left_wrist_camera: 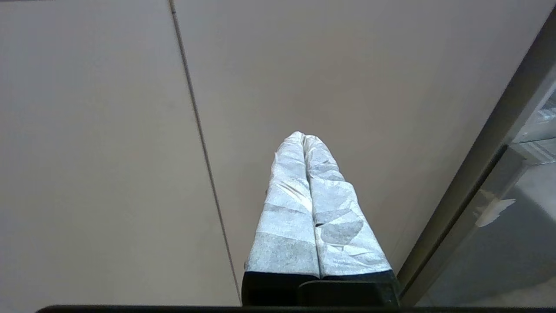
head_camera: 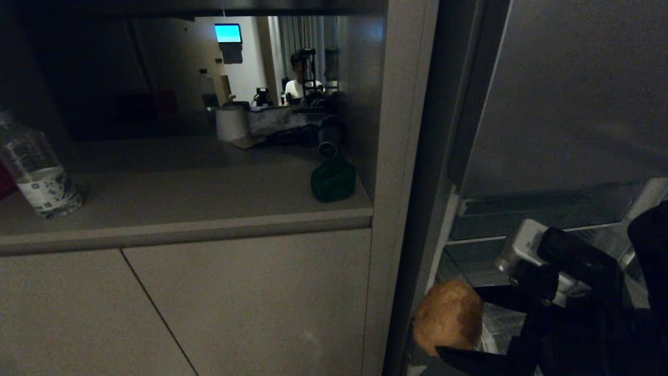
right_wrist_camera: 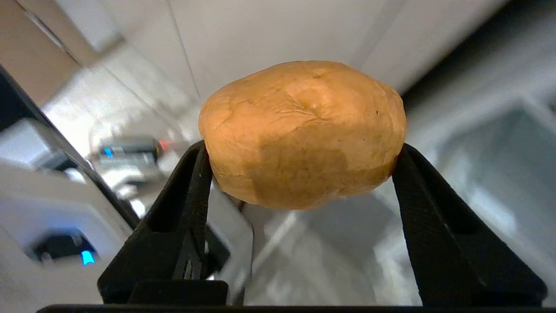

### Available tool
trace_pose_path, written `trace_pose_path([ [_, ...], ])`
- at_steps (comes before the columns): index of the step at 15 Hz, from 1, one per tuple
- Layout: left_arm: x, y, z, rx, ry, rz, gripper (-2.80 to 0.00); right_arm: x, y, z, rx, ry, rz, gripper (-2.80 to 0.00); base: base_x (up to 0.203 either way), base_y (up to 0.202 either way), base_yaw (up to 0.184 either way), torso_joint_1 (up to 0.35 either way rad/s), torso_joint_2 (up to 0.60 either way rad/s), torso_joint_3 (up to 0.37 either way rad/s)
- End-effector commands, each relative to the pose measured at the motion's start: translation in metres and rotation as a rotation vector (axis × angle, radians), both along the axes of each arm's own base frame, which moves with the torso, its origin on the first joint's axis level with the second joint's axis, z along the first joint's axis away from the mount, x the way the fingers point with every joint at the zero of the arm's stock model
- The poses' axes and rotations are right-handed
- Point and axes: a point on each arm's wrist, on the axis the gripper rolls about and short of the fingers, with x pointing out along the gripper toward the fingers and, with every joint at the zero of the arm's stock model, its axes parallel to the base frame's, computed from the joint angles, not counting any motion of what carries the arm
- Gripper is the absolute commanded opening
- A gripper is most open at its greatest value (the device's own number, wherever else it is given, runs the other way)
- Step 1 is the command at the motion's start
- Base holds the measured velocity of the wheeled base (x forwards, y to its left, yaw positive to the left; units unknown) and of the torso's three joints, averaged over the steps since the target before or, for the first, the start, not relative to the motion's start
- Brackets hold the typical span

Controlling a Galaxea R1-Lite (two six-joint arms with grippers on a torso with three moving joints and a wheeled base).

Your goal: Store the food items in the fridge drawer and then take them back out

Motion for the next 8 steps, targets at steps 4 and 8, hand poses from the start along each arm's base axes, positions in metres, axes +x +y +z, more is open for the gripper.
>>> trace_pose_path([
  [4,0.000,0.000,0.000,0.000,0.000,0.000,-2.80,0.025,0.057,-0.003,0.071,-0.078,0.064,-2.80,0.000,0.000,0.000,0.000,0.00,0.000],
  [8,0.000,0.000,0.000,0.000,0.000,0.000,-2.80,0.062,0.116,-0.002,0.100,-0.119,0.062,-2.80,0.000,0.000,0.000,0.011,0.01,-0.001],
])
